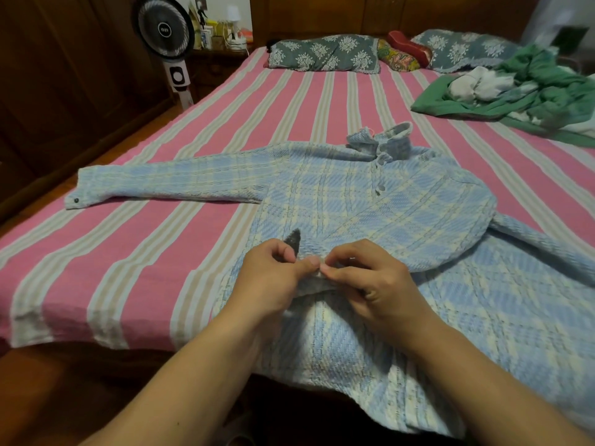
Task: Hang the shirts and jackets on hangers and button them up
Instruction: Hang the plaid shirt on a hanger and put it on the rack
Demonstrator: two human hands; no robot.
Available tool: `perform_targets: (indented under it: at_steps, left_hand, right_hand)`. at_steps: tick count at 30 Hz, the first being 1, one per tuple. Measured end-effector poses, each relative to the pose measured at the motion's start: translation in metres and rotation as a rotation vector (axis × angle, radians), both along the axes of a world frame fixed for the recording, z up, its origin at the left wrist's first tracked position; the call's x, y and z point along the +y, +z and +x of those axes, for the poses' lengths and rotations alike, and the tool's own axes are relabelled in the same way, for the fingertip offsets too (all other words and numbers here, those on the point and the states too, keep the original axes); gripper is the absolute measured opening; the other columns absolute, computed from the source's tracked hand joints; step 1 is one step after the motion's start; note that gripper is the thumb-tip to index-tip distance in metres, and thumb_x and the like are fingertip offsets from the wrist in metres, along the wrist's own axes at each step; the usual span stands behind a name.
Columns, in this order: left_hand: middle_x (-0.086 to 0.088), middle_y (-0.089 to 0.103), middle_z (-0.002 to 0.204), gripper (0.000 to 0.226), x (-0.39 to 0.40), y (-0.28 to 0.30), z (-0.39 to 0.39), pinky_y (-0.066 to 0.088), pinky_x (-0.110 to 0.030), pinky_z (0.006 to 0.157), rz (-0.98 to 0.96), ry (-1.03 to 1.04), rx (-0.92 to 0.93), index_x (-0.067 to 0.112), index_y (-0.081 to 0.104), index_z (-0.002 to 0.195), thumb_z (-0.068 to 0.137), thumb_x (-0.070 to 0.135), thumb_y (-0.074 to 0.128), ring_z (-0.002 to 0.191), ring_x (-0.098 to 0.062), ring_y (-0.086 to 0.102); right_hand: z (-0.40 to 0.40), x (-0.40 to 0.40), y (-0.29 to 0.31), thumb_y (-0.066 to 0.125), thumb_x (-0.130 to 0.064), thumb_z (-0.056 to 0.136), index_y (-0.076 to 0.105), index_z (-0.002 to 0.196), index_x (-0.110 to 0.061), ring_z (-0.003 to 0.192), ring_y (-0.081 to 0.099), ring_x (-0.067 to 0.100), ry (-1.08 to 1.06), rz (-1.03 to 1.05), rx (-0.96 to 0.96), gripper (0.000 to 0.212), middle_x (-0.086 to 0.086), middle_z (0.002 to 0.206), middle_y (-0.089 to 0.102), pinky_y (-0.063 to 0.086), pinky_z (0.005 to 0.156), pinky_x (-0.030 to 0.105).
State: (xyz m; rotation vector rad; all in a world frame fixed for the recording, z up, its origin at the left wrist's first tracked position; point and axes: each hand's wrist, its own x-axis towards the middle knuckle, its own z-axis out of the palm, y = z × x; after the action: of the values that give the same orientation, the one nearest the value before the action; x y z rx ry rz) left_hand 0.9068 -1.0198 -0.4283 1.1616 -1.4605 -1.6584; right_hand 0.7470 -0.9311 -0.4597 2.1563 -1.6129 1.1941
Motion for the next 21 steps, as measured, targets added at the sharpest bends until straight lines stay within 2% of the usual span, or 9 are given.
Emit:
perform_targets:
  at_steps: [3,4,6,8,10,16,18,21]
  left_hand:
    - [-0.014,0.055,0.077,0.039,0.0002,0.0048,0.0027,0.046,-0.024,0.048,0.073,-0.027,0.059,0.016,0.047,0.072,0.08,0.001,0.081,0.069,-0.022,0.059]
    - [-0.012,0.055,0.074,0.036,0.0009,0.0066,0.0036,0.046,-0.022,0.048,0.085,-0.059,0.055,0.015,0.049,0.073,0.079,-0.001,0.08,0.066,-0.021,0.058]
    - [-0.009,0.057,0.072,0.03,-0.0001,0.009,0.0059,0.049,-0.024,0.054,0.103,-0.117,0.048,0.011,0.057,0.076,0.078,-0.012,0.076,0.065,-0.02,0.058]
    - [-0.012,0.059,0.076,0.032,-0.0041,0.0079,0.0078,0.055,-0.033,0.067,0.105,-0.106,0.058,0.008,0.062,0.08,0.076,-0.023,0.068,0.072,-0.025,0.061]
    - [-0.015,0.061,0.08,0.034,-0.0062,0.0063,0.0079,0.054,-0.041,0.077,0.112,-0.063,0.068,0.008,0.065,0.08,0.075,-0.026,0.066,0.078,-0.029,0.062]
    - [-0.012,0.054,0.074,0.036,-0.0076,0.0046,0.0089,0.044,-0.033,0.063,0.1,-0.077,0.035,0.013,0.057,0.07,0.075,-0.022,0.065,0.067,-0.023,0.053]
    - [-0.007,0.048,0.067,0.035,-0.0086,0.0072,0.01,0.038,-0.031,0.06,0.105,-0.114,0.032,0.014,0.054,0.071,0.077,-0.019,0.063,0.059,-0.019,0.045]
    - [-0.004,0.047,0.066,0.031,-0.0065,0.0103,0.0061,0.035,-0.035,0.063,0.139,-0.135,0.062,0.021,0.05,0.069,0.073,-0.003,0.07,0.062,-0.02,0.043]
  right_hand:
    - [-0.0008,0.0003,-0.001,0.071,-0.005,0.09,0.078,0.104,-0.005,0.094,0.064,0.02,0.003,0.002,0.013,0.016,0.007,0.102,0.069,0.053,0.076,0.033]
    - [-0.0011,0.0009,-0.0009,0.072,-0.005,0.089,0.078,0.106,-0.005,0.095,0.064,0.021,0.0,0.002,-0.003,0.018,0.007,0.103,0.068,0.053,0.076,0.033]
    - [-0.0014,0.002,0.0002,0.071,-0.005,0.09,0.077,0.108,-0.006,0.095,0.065,0.02,-0.022,0.002,-0.071,0.019,0.005,0.104,0.067,0.053,0.077,0.033]
    - [-0.0015,0.0021,0.0011,0.07,-0.004,0.091,0.077,0.109,-0.006,0.095,0.065,0.019,-0.034,0.002,-0.114,0.019,0.005,0.104,0.066,0.054,0.077,0.034]
    - [-0.0014,0.001,0.0006,0.069,0.0,0.091,0.077,0.11,-0.005,0.096,0.065,0.021,-0.028,0.0,-0.081,0.021,0.006,0.105,0.067,0.054,0.078,0.034]
    - [-0.0017,0.0012,0.0006,0.056,-0.01,0.098,0.077,0.108,-0.005,0.096,0.063,0.019,-0.001,-0.001,-0.048,0.024,0.005,0.103,0.069,0.051,0.081,0.03]
    - [-0.0009,0.0012,0.0008,0.059,-0.01,0.097,0.077,0.108,-0.006,0.097,0.062,0.018,-0.025,0.012,-0.038,0.022,0.004,0.104,0.069,0.051,0.082,0.029]
    - [-0.0001,-0.0007,-0.0007,0.066,-0.004,0.092,0.076,0.109,-0.006,0.098,0.062,0.019,-0.062,0.023,-0.007,0.021,0.005,0.105,0.068,0.051,0.081,0.03]
